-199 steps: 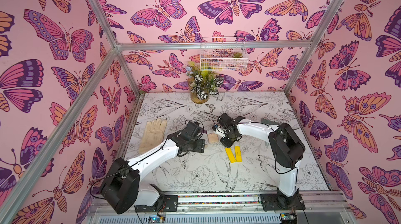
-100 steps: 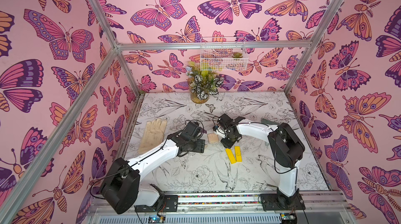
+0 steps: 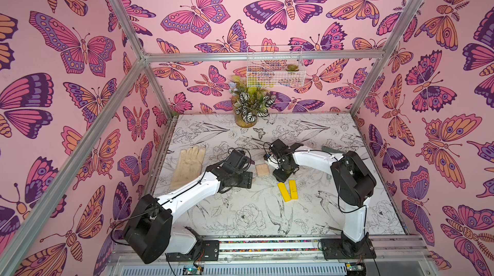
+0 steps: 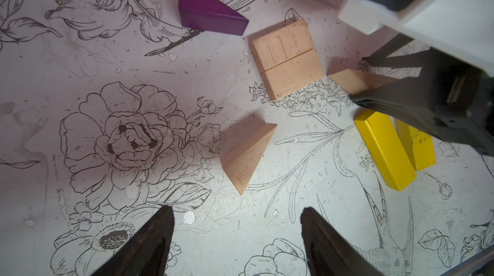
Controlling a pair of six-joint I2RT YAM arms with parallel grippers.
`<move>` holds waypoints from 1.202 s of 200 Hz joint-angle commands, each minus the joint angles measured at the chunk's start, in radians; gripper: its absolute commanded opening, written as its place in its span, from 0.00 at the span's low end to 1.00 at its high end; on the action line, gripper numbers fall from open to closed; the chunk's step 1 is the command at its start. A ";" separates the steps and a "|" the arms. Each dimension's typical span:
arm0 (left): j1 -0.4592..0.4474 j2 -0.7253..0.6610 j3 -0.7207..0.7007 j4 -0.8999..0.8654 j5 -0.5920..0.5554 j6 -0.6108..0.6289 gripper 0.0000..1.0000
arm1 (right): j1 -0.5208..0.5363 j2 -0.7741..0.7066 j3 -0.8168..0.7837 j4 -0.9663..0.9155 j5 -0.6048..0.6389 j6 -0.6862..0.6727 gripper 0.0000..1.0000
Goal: Assemble a small pinwheel with building blocks
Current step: Assemble the building block at the center of the board, then pick up the building block from the center of the board.
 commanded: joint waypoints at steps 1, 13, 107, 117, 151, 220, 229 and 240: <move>-0.004 -0.015 -0.014 0.004 0.004 -0.003 0.78 | -0.009 0.004 -0.006 -0.029 0.027 0.006 0.50; -0.004 -0.016 -0.015 0.004 0.004 -0.003 0.78 | -0.009 0.003 -0.007 -0.029 0.024 0.006 0.50; -0.001 -0.053 -0.004 0.006 -0.015 -0.015 0.80 | 0.011 -0.157 -0.024 -0.059 -0.017 0.106 0.54; 0.003 -0.063 -0.004 0.008 -0.017 -0.021 0.80 | 0.024 -0.190 -0.031 -0.060 -0.013 0.131 0.55; 0.021 -0.085 -0.012 0.012 -0.023 -0.035 0.81 | 0.078 -0.265 -0.078 -0.053 -0.002 0.255 0.57; 0.051 -0.186 -0.065 0.007 -0.015 -0.025 0.81 | 0.184 -0.323 -0.301 0.035 0.119 0.560 0.59; 0.050 -0.195 -0.075 0.007 -0.014 -0.025 0.82 | 0.185 -0.319 -0.311 0.041 0.127 0.582 0.59; 0.051 -0.204 -0.087 0.006 -0.013 -0.030 0.81 | 0.187 -0.314 -0.320 0.054 0.121 0.594 0.59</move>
